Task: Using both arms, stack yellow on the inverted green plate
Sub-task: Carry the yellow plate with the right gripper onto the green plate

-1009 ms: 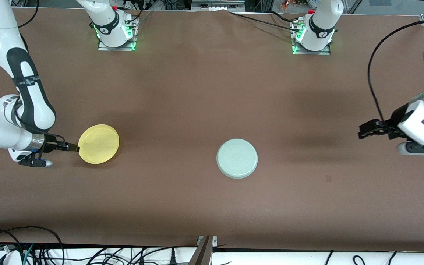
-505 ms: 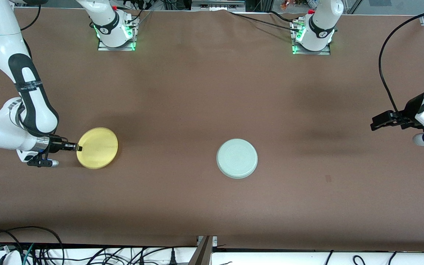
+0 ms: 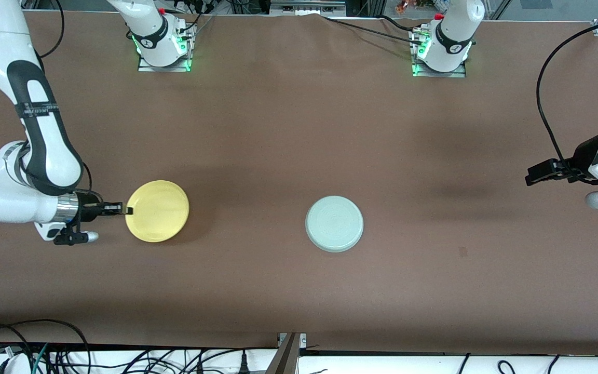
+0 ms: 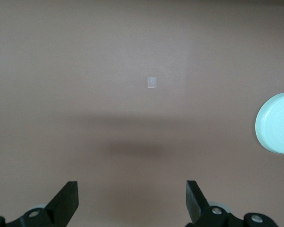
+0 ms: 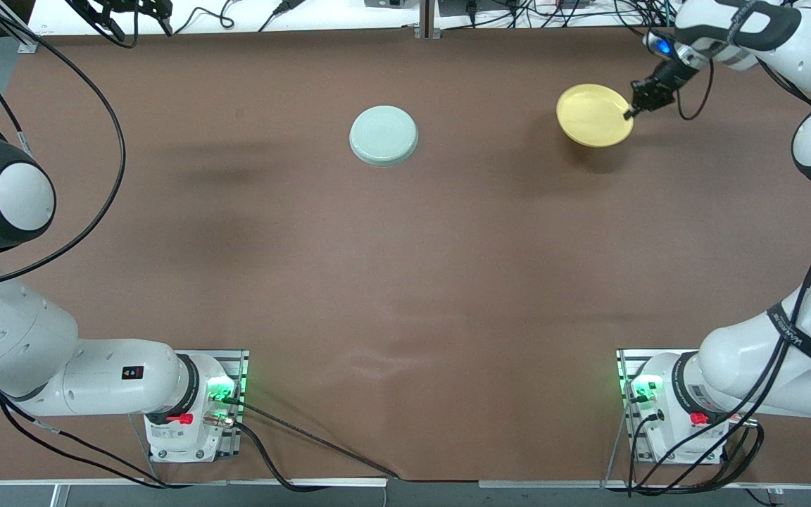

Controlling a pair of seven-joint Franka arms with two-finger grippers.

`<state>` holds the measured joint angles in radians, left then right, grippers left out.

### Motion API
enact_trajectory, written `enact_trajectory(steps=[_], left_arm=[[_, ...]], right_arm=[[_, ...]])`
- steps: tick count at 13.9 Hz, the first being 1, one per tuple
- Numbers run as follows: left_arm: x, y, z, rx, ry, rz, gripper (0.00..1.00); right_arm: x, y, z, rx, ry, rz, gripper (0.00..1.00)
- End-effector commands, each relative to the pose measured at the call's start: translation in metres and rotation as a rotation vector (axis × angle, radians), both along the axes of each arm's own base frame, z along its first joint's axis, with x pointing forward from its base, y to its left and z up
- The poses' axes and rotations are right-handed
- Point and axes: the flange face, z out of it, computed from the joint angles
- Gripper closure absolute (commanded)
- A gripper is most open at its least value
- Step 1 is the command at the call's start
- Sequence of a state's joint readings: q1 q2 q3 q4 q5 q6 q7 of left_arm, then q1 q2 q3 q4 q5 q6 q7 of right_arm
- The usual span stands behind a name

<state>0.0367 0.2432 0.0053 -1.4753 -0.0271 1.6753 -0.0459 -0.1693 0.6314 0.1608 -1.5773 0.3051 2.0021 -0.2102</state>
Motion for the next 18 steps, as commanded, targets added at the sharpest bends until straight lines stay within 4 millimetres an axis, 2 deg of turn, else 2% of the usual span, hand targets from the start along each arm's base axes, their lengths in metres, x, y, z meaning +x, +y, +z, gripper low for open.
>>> enact_trajectory(steps=[1, 3, 5, 6, 8, 10, 11, 12, 13, 18], left_arm=[[-0.001, 0.0, 0.004, -0.014, -0.002, -0.016, 0.0], [-0.001, 0.003, 0.003, -0.014, -0.002, -0.012, 0.0], [0.0, 0.001, 0.007, -0.014, -0.009, -0.014, 0.0], [0.001, 0.0, 0.006, -0.023, -0.008, -0.013, 0.0], [0.001, 0.001, 0.003, -0.027, -0.004, -0.011, 0.0], [0.001, 0.004, 0.004, -0.026, -0.005, -0.006, 0.0], [0.001, 0.003, 0.003, -0.027, -0.004, -0.008, 0.0], [0.001, 0.003, 0.003, -0.028, -0.004, -0.007, 0.0], [0.001, 0.002, 0.003, -0.028, -0.004, -0.009, 0.0], [0.001, 0.003, 0.003, -0.028, -0.004, -0.009, 0.0]], right_arm=[[0.001, 0.091, 0.01, -0.004, 0.066, -0.066, 1.0], [-0.005, 0.179, 0.017, -0.042, 0.075, -0.172, 1.0], [-0.033, 0.296, 0.01, -0.072, 0.074, -0.319, 1.0], [-0.042, 0.333, -0.001, -0.066, 0.064, -0.408, 1.0], [-0.051, 0.393, -0.016, -0.011, 0.02, -0.528, 1.0], [-0.059, 0.442, -0.025, 0.02, 0.03, -0.58, 1.0], [-0.064, 0.464, -0.025, 0.037, 0.037, -0.605, 1.0], [-0.066, 0.476, -0.028, 0.045, 0.045, -0.614, 1.0], [-0.076, 0.49, -0.031, 0.042, 0.045, -0.593, 1.0], [-0.082, 0.498, -0.054, 0.054, 0.0, -0.589, 1.0]])
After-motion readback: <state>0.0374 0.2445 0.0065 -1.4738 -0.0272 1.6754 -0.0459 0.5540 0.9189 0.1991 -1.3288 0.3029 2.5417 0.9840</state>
